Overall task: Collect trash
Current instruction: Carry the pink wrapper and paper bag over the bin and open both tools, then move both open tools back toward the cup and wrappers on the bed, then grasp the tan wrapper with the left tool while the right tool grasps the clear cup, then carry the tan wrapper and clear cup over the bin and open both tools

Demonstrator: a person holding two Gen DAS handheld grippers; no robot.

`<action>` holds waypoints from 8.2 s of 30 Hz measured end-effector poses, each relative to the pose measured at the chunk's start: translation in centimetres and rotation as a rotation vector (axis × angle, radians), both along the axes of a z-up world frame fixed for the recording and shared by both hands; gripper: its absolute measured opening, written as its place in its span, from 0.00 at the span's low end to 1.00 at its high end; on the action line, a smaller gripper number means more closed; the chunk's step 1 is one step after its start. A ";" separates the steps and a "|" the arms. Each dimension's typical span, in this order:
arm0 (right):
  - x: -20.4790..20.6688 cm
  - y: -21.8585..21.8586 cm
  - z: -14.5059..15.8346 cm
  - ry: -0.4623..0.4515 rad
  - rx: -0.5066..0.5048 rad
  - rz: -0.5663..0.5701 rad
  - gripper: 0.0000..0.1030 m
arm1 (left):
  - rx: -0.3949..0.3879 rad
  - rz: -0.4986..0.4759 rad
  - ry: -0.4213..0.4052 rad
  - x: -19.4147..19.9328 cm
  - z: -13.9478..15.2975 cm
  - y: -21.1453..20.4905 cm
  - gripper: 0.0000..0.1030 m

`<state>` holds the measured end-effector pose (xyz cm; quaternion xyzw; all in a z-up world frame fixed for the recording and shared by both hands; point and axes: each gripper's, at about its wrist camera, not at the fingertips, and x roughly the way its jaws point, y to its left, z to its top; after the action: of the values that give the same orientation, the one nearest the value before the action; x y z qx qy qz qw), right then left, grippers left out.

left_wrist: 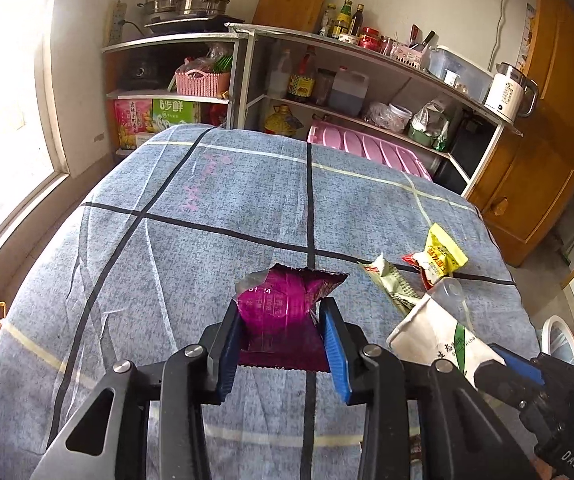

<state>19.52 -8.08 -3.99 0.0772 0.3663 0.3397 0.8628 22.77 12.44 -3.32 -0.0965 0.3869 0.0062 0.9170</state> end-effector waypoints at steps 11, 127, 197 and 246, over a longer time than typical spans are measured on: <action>-3.5 -4.0 1.5 -0.021 0.060 -0.092 0.18 | -0.025 -0.021 -0.074 -5.6 3.1 -2.8 0.37; 6.4 -0.1 -1.2 0.032 -0.128 -0.139 0.38 | -0.043 -0.074 0.020 0.1 -1.0 -3.4 0.58; -2.0 -10.4 1.6 -0.016 -0.096 -0.416 0.30 | -0.042 -0.242 -0.010 -2.2 1.4 -14.0 0.26; -8.9 -30.3 0.5 0.059 -0.197 -0.735 0.46 | -0.110 -0.622 0.037 -6.9 -0.1 -35.8 0.46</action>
<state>10.57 -38.42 -3.51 0.1298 0.3696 -0.0314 0.9195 15.82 -23.35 -3.44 -0.0227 0.4140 -0.2936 0.8613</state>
